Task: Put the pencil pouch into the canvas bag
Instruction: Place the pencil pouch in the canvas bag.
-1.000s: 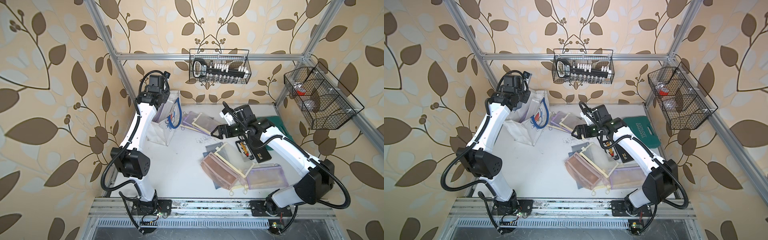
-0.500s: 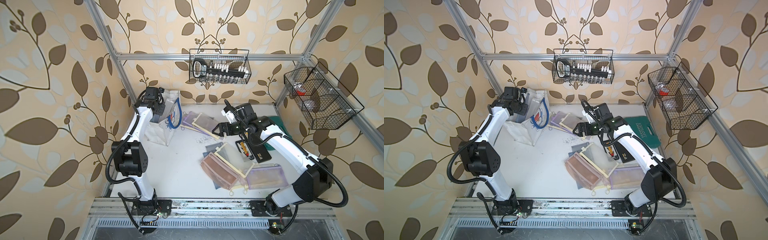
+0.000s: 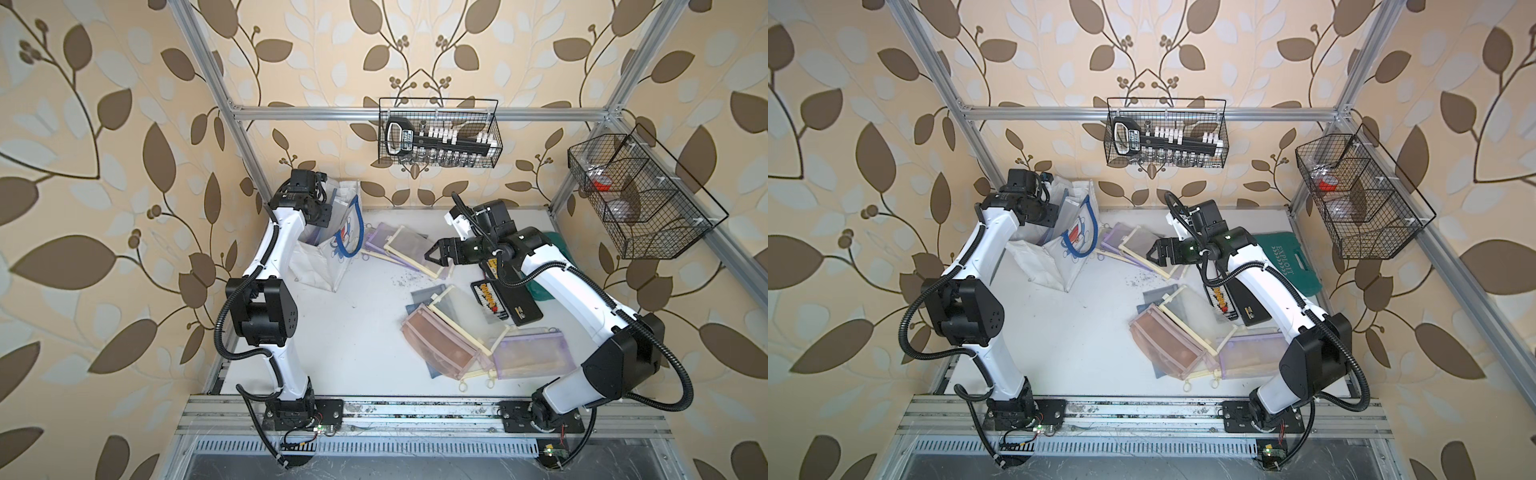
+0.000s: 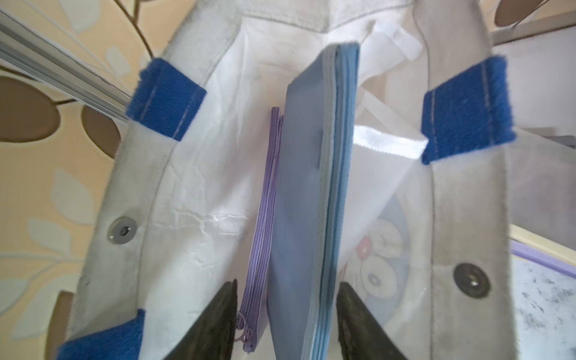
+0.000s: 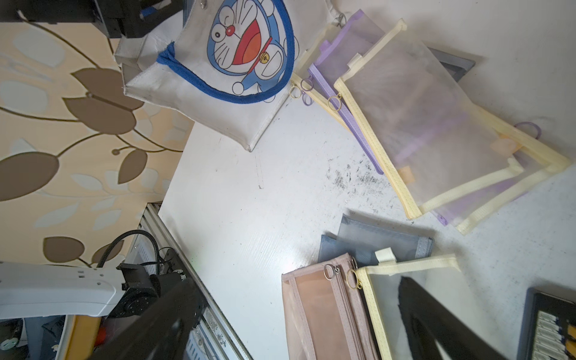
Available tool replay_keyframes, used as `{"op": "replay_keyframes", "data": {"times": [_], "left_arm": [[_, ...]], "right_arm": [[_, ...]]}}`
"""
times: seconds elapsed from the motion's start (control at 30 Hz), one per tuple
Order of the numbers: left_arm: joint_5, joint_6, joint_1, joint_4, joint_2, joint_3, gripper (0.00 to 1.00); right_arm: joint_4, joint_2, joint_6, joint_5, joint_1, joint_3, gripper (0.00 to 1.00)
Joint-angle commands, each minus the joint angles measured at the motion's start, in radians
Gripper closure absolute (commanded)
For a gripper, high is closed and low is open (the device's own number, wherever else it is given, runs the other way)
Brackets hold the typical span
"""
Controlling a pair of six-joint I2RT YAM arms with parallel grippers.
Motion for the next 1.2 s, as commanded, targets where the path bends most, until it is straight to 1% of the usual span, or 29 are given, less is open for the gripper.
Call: {"op": "replay_keyframes", "data": {"times": [0.0, 0.17, 0.23, 0.43, 0.57, 0.63, 0.77, 0.93, 1.03, 1.17], "left_arm": [[0.031, -0.062, -0.004, -0.052, -0.120, 0.045, 0.45], [0.041, -0.094, -0.002, -0.026, -0.182, 0.002, 0.45], [0.050, -0.110, 0.001, 0.017, -0.170, -0.003, 0.46], [0.125, -0.202, 0.010, 0.030, -0.006, 0.164, 0.50], [0.153, -0.277, 0.013, 0.066, 0.087, 0.220, 0.51], [0.171, -0.309, 0.013, 0.099, 0.129, 0.213, 0.52], [0.166, -0.347, 0.013, 0.103, 0.210, 0.211, 0.56], [0.152, -0.362, 0.013, 0.154, 0.249, 0.117, 0.62], [0.145, -0.357, 0.013, 0.141, 0.270, 0.120, 0.70], [0.135, -0.340, 0.012, 0.135, 0.251, 0.127, 0.71]], "right_arm": [[-0.007, -0.007, -0.003, -0.010, -0.009, 0.006, 0.01], [0.002, -0.020, 0.003, -0.014, -0.011, -0.016, 0.01], [0.005, -0.027, 0.007, -0.018, -0.012, -0.029, 0.01], [-0.004, -0.057, 0.007, -0.012, -0.012, -0.045, 0.01], [-0.006, -0.076, 0.007, -0.004, -0.016, -0.062, 0.01], [-0.007, -0.079, 0.007, -0.004, -0.024, -0.069, 0.01], [-0.007, -0.078, 0.005, -0.006, -0.034, -0.069, 0.01], [-0.003, -0.067, 0.001, -0.009, -0.047, -0.075, 0.01], [0.009, -0.059, 0.002, -0.013, -0.054, -0.085, 0.01], [0.021, -0.051, 0.004, -0.012, -0.055, -0.091, 0.01]]}}
